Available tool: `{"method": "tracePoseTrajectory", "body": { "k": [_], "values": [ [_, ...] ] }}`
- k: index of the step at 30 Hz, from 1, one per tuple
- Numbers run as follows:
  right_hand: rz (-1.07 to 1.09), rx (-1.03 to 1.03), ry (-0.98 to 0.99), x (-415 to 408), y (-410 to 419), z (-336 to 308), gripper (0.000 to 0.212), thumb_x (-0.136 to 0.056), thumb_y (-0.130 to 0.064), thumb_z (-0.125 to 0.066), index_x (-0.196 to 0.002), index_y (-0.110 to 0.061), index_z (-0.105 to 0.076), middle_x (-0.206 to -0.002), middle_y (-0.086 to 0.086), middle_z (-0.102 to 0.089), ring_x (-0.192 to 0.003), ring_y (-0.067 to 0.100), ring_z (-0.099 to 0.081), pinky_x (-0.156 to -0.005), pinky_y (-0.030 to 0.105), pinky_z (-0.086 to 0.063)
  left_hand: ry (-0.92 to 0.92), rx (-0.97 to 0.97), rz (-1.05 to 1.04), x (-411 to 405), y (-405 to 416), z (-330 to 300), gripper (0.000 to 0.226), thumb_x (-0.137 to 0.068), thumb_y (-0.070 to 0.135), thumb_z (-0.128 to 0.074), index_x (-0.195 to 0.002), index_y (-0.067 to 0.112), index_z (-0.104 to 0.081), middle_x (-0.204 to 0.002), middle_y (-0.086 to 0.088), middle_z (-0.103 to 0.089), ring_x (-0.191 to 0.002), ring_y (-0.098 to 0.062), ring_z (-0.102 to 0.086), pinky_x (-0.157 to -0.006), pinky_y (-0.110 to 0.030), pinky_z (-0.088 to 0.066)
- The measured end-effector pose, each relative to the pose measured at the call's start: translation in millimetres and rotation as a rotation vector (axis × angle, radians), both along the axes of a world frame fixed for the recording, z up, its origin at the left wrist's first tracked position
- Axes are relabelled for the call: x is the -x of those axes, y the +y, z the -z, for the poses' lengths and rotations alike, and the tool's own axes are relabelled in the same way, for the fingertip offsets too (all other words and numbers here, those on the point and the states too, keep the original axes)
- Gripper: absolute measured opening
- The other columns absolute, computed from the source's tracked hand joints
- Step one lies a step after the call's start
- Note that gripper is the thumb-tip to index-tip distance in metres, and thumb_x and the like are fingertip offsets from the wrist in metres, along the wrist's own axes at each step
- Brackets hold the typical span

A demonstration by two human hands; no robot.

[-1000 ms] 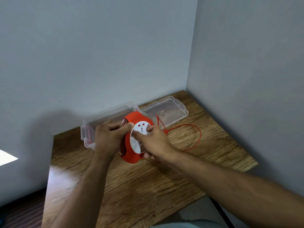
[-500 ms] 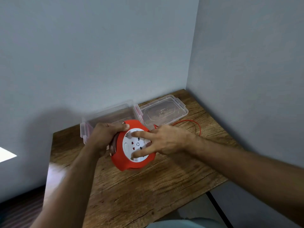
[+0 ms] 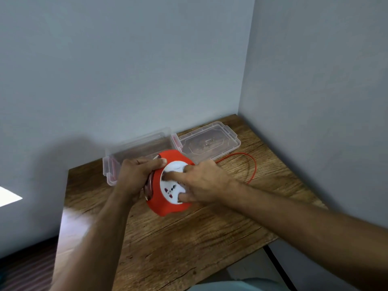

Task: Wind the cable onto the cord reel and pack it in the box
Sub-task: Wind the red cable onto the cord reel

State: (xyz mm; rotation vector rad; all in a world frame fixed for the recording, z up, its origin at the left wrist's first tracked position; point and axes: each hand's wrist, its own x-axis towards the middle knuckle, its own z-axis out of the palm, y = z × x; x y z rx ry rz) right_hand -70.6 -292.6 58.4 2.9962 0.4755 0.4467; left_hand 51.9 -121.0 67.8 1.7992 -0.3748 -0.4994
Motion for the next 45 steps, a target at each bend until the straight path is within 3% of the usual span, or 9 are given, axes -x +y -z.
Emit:
{"method": "tracePoseTrajectory", "body": {
  "k": [3, 8, 13, 15, 19, 23, 32, 41, 45],
  "values": [
    [0.336, -0.444, -0.047, -2, 16, 7, 0.064, -0.075, -0.059, -0.066, -0.128, -0.035, -0.041, -0.088, 0.003, -0.074, -0.073, 0.028, -0.070, -0.057, 0.027, -0.040, -0.180, 0.073, -0.099, 8, -7, 0, 0.024, -0.083, 0.023, -0.083, -0.059, 0.022, -0.080, -0.055, -0.009, -0.073, -0.041, -0.015, -0.066, -0.043, -0.027, -0.049],
    [0.671, -1.397, 0.267, -3, 43, 14, 0.056, -0.084, -0.036, -0.074, -0.124, -0.029, -0.037, -0.100, 0.007, -0.072, -0.064, 0.022, -0.069, -0.049, 0.035, -0.057, -0.585, -0.082, -0.073, 25, -13, 1, 0.015, -0.081, 0.023, -0.085, -0.076, 0.008, -0.082, -0.072, -0.019, -0.069, -0.069, -0.035, -0.067, -0.062, -0.045, -0.056],
    [0.760, -1.994, 0.592, -2, 38, 1, 0.025, -0.099, -0.035, -0.060, -0.107, -0.014, -0.051, -0.052, 0.000, -0.062, -0.035, 0.007, -0.052, -0.034, 0.017, -0.038, -0.694, -0.108, -0.024, 37, -15, 6, 0.010, -0.077, 0.019, -0.088, -0.076, 0.013, -0.080, -0.063, 0.013, -0.056, -0.062, 0.008, -0.058, -0.054, -0.006, -0.042],
    [0.675, -1.869, 0.622, 5, 32, -3, 0.038, -0.098, -0.042, -0.060, -0.119, -0.012, -0.049, -0.074, 0.007, -0.071, -0.043, 0.013, -0.063, -0.038, 0.022, -0.047, -0.575, -0.094, -0.061, 31, -15, 6, 0.011, -0.080, 0.024, -0.086, -0.071, 0.025, -0.078, -0.056, 0.012, -0.064, -0.061, 0.010, -0.063, -0.052, -0.006, -0.046],
    [0.489, -0.405, 0.163, 22, 0, 2, 0.048, -0.095, -0.049, -0.058, -0.134, -0.025, -0.045, -0.112, 0.009, -0.071, -0.076, 0.028, -0.072, -0.062, 0.032, -0.050, -0.123, 0.019, -0.110, 15, -2, 6, 0.017, -0.082, 0.026, -0.084, -0.065, 0.025, -0.083, -0.066, 0.003, -0.081, -0.058, -0.014, -0.077, -0.050, -0.022, -0.058],
    [-0.095, 0.082, 0.144, 27, -24, -2, 0.060, -0.094, -0.030, -0.065, -0.149, -0.036, -0.039, -0.151, 0.020, -0.042, -0.082, 0.033, -0.068, -0.047, 0.032, -0.047, -0.008, -0.048, 0.010, 5, 8, 2, 0.013, -0.082, 0.027, -0.083, -0.071, 0.020, -0.085, -0.071, -0.011, -0.082, -0.062, -0.026, -0.080, -0.052, -0.028, -0.060],
    [-0.565, 0.282, 0.065, 12, -26, 0, 0.062, -0.095, -0.018, -0.064, -0.142, -0.036, -0.027, -0.141, 0.022, -0.038, -0.075, 0.036, -0.067, -0.050, 0.041, -0.059, 0.099, -0.242, 0.237, 4, -1, -6, 0.021, -0.087, 0.029, -0.079, -0.089, 0.008, -0.084, -0.085, -0.012, -0.085, -0.074, -0.031, -0.082, -0.061, -0.034, -0.064],
    [-0.427, 0.352, 0.090, 7, -14, -3, 0.058, -0.097, -0.037, -0.059, -0.149, -0.037, -0.032, -0.128, 0.020, -0.053, -0.072, 0.031, -0.066, -0.054, 0.039, -0.059, 0.027, -0.233, 0.199, 4, -2, -8, 0.017, -0.086, 0.030, -0.080, -0.083, 0.014, -0.083, -0.077, -0.005, -0.084, -0.068, -0.024, -0.082, -0.056, -0.028, -0.063],
    [-0.142, 0.130, 0.055, 7, -3, -1, 0.061, -0.094, -0.058, -0.050, -0.144, -0.027, -0.033, -0.102, 0.016, -0.069, -0.062, 0.027, -0.064, -0.044, 0.026, -0.039, -0.042, -0.115, 0.128, 3, 1, -9, 0.017, -0.080, 0.034, -0.084, -0.072, 0.019, -0.085, -0.076, -0.008, -0.084, -0.069, -0.025, -0.081, -0.063, -0.037, -0.065]
  ]
}}
